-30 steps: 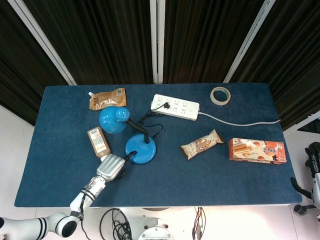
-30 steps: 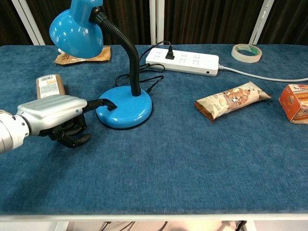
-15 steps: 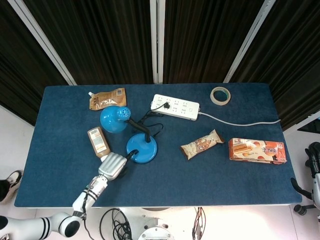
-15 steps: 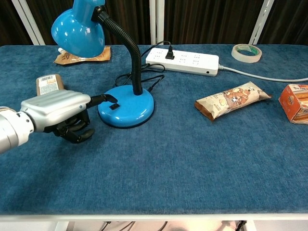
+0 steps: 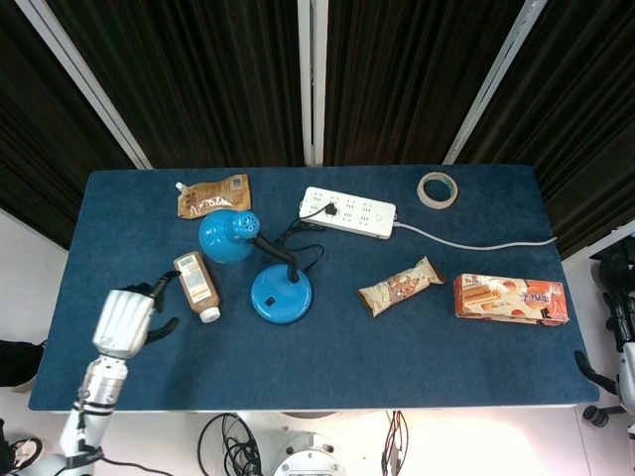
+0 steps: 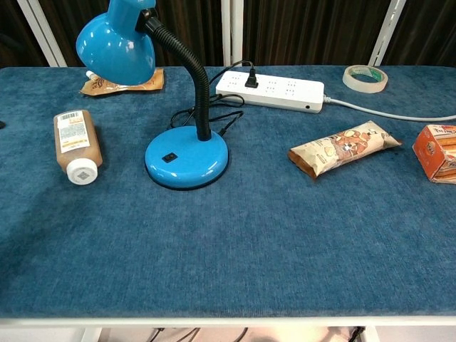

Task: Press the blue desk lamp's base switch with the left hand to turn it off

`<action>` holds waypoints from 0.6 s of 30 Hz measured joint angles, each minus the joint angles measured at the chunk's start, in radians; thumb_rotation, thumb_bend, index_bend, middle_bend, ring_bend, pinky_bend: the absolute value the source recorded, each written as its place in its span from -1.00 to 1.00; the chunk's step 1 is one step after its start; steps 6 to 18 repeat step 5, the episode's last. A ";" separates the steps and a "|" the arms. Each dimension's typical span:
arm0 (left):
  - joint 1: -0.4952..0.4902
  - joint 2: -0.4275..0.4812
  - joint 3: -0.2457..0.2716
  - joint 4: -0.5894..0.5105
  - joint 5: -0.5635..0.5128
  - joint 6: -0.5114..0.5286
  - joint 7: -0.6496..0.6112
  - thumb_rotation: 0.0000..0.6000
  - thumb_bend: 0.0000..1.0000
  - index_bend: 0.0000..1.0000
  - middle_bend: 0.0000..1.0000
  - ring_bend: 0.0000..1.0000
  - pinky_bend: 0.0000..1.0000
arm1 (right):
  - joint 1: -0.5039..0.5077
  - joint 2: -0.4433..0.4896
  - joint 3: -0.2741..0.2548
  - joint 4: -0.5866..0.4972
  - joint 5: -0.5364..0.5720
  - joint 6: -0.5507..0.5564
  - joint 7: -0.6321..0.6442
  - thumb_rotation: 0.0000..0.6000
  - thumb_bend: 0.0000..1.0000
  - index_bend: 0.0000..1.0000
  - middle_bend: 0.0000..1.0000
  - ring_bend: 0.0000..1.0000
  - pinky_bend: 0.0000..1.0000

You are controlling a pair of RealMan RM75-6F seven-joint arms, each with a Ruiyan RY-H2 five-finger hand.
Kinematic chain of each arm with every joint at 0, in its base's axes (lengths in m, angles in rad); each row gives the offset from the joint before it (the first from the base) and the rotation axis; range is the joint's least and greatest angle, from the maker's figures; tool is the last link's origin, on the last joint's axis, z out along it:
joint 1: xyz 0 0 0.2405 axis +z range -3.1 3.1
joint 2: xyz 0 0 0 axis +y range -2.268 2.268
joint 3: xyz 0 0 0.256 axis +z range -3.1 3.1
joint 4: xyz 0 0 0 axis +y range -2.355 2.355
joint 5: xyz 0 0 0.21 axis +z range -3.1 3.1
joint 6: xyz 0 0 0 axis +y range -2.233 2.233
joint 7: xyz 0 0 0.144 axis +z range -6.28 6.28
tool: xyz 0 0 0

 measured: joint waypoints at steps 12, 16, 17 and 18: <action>0.047 0.114 0.011 -0.022 -0.035 -0.036 -0.074 1.00 -0.97 -0.75 -0.91 -0.99 -0.65 | 0.002 -0.005 -0.006 -0.005 -0.014 0.003 -0.026 1.00 -0.58 -1.00 -1.00 -1.00 -1.00; 0.047 0.114 0.011 -0.022 -0.035 -0.036 -0.074 1.00 -0.97 -0.75 -0.91 -0.99 -0.65 | 0.002 -0.005 -0.006 -0.005 -0.014 0.003 -0.026 1.00 -0.58 -1.00 -1.00 -1.00 -1.00; 0.047 0.114 0.011 -0.022 -0.035 -0.036 -0.074 1.00 -0.97 -0.75 -0.91 -0.99 -0.65 | 0.002 -0.005 -0.006 -0.005 -0.014 0.003 -0.026 1.00 -0.58 -1.00 -1.00 -1.00 -1.00; 0.047 0.114 0.011 -0.022 -0.035 -0.036 -0.074 1.00 -0.97 -0.75 -0.91 -0.99 -0.65 | 0.002 -0.005 -0.006 -0.005 -0.014 0.003 -0.026 1.00 -0.58 -1.00 -1.00 -1.00 -1.00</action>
